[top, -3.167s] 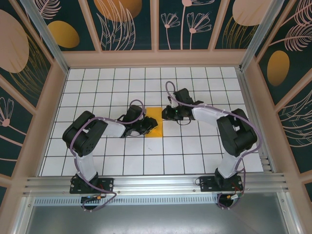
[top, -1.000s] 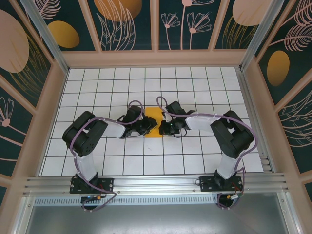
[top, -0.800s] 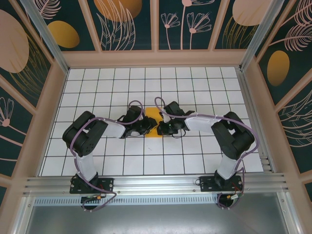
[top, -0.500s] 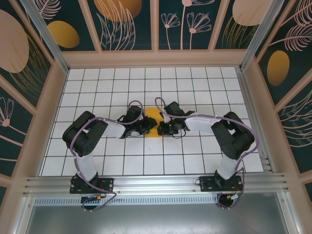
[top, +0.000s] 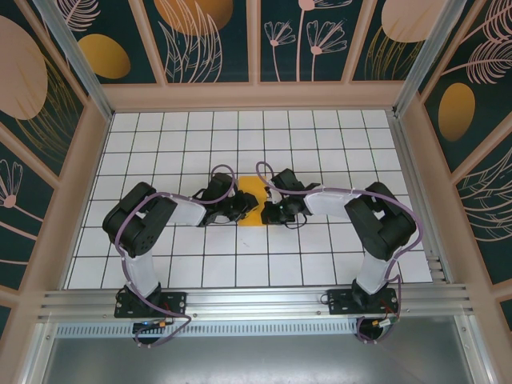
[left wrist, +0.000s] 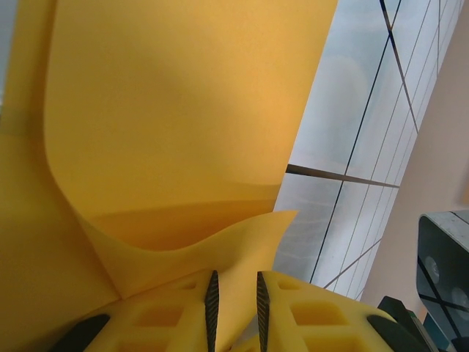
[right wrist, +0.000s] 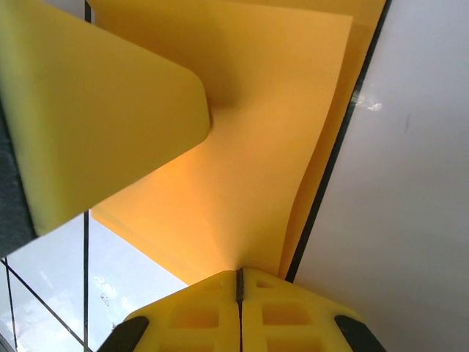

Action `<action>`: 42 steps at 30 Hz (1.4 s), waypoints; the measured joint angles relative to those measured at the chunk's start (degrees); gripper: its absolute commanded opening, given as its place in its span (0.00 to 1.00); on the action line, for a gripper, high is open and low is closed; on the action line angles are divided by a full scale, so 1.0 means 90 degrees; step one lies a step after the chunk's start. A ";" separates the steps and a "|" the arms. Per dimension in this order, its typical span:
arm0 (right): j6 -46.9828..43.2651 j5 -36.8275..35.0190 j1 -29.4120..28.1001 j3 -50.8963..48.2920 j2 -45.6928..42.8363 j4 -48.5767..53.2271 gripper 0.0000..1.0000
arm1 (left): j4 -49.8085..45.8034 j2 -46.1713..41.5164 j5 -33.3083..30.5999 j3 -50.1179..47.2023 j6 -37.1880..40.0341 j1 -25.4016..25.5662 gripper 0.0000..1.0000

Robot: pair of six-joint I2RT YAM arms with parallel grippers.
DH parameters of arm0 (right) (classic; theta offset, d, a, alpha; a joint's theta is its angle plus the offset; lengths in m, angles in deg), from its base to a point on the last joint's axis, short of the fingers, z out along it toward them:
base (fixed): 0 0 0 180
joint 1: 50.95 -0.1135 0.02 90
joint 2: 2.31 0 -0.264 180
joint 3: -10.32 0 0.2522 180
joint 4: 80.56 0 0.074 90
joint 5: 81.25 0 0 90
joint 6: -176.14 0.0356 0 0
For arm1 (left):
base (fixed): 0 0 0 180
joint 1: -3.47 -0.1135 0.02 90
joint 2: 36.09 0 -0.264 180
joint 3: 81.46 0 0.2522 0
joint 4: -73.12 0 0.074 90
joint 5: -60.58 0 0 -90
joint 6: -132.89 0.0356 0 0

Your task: Fold a paper plane with a square sheet of paper (pick it up from the middle)

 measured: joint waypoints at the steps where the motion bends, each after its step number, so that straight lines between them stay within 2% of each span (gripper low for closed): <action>1: 0.0000 0.0010 0.0007 -0.0007 0.0000 -0.0012 0.06 | -0.0053 0.0000 -0.0002 0.0029 0.0002 0.0000 0.25; 20: -0.0216 0.0172 0.0119 -0.0029 0.0041 -0.0015 0.06 | -0.0476 0.0024 -0.0022 0.0257 0.0121 -0.0039 0.25; 34: -0.0216 0.0250 0.0170 -0.0036 0.0058 -0.0017 0.06 | -0.0916 0.0073 0.0068 0.0493 0.0607 -0.0408 0.26; 42: -0.0216 0.0284 0.0189 -0.0046 0.0058 -0.0039 0.06 | -0.1467 0.0085 -0.0192 0.0787 0.1066 -0.0777 0.26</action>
